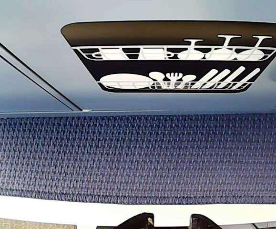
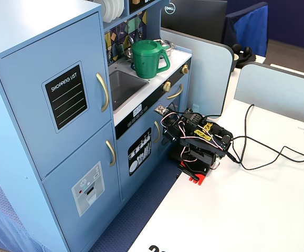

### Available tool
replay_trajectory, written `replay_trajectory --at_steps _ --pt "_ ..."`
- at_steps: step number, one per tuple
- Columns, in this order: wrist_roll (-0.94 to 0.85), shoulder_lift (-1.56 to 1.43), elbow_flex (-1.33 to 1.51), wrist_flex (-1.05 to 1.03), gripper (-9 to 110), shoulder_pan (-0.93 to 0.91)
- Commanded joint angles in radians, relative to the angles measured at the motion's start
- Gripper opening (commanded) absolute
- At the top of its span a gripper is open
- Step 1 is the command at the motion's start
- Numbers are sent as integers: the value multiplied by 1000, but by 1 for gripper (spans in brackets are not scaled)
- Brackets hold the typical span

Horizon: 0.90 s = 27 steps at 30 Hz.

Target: Open the left cabinet door

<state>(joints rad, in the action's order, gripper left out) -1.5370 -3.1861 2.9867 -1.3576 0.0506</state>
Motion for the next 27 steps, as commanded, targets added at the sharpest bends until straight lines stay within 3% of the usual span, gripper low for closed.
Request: replay_trajectory --at_steps 1,14,21,27 --pt "-9 6 11 -175 1 -55" --pt "21 6 11 -156 3 -40" --pt "-26 9 -5 169 5 -15" --pt "64 11 -123 259 5 192"
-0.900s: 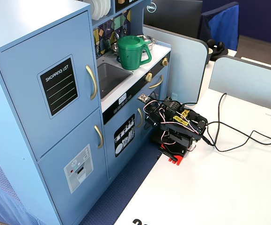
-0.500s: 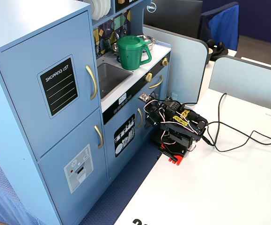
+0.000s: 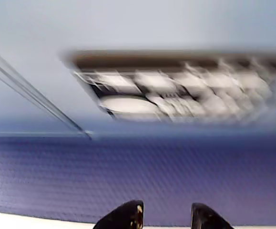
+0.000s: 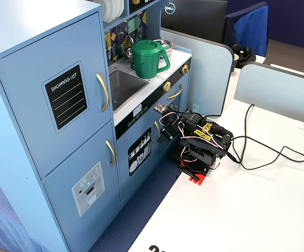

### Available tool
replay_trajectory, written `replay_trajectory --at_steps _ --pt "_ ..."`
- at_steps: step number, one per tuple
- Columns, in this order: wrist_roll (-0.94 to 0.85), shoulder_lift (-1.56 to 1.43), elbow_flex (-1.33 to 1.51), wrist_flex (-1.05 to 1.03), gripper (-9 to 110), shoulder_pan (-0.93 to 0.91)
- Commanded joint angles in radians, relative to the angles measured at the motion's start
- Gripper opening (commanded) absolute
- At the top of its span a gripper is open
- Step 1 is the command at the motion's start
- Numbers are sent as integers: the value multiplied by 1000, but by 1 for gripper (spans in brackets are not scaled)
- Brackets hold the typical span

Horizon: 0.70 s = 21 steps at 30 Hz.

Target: Open the left cabinet door

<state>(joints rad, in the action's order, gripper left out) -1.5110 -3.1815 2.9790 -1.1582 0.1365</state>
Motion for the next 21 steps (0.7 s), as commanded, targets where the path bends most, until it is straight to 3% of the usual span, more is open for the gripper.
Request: replay_trajectory --at_steps 1,10,21 --pt "48 6 -138 74 4 130" --pt "-130 8 -345 146 4 213" --pt "-390 104 -449 468 6 321"
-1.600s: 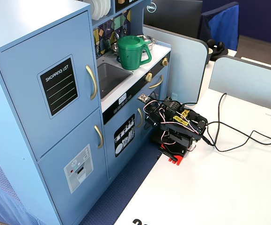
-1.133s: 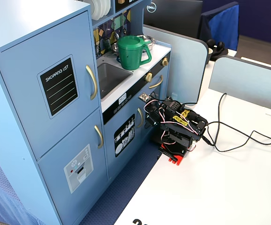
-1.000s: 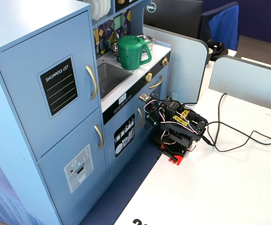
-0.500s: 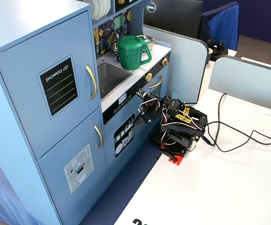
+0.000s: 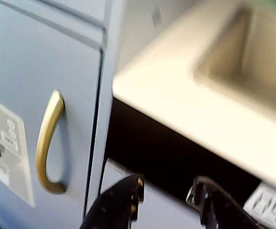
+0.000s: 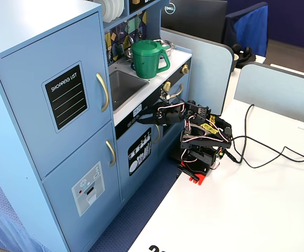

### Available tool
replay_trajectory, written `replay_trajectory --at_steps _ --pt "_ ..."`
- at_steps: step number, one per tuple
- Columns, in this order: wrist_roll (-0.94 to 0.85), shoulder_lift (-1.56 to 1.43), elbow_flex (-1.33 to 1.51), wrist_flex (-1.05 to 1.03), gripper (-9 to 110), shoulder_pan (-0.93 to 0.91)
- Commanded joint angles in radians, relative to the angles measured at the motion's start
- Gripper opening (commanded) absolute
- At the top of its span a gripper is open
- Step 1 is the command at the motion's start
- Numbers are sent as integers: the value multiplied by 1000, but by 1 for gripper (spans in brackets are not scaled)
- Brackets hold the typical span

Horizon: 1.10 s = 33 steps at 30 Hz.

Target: Open the left cabinet door

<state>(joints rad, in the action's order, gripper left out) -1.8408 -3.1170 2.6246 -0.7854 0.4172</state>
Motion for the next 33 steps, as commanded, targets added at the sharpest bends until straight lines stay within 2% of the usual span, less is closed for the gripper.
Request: replay_trajectory --at_steps 1,11,19,23,26,33 --pt "-69 51 -109 115 6 58" --pt "-98 192 -230 308 7 172" --pt "250 298 -480 124 8 230" --pt "299 379 -549 114 9 224" --pt "279 422 -577 127 10 239" --pt "92 548 -643 278 12 318"
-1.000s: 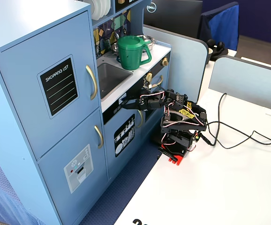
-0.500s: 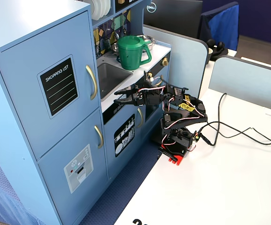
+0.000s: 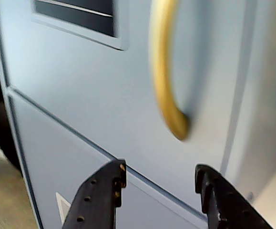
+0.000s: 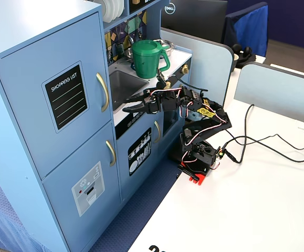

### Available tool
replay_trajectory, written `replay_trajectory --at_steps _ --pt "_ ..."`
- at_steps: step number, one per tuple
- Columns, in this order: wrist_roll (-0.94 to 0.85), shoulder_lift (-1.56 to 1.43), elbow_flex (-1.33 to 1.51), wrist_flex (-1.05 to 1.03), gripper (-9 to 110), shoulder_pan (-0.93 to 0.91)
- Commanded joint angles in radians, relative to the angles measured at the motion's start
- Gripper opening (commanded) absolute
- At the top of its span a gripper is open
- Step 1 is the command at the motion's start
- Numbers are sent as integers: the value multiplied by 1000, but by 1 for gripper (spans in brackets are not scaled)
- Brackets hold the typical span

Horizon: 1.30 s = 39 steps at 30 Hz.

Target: Open the left cabinet door

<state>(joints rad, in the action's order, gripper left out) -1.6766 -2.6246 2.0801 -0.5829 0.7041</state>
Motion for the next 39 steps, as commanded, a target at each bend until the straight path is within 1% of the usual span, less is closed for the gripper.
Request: replay_trajectory --at_steps 1,3,5,14,18,28,34,39 --pt "-98 74 -104 107 12 38" --pt "-120 103 -109 216 12 67" --pt "-115 129 -124 264 12 87" --pt "-80 184 -104 379 11 49" --pt "-21 183 -98 373 11 -3" --pt "-20 118 -32 357 11 -15" --pt "-44 213 -77 413 11 35" --pt "-21 310 -164 436 10 38"
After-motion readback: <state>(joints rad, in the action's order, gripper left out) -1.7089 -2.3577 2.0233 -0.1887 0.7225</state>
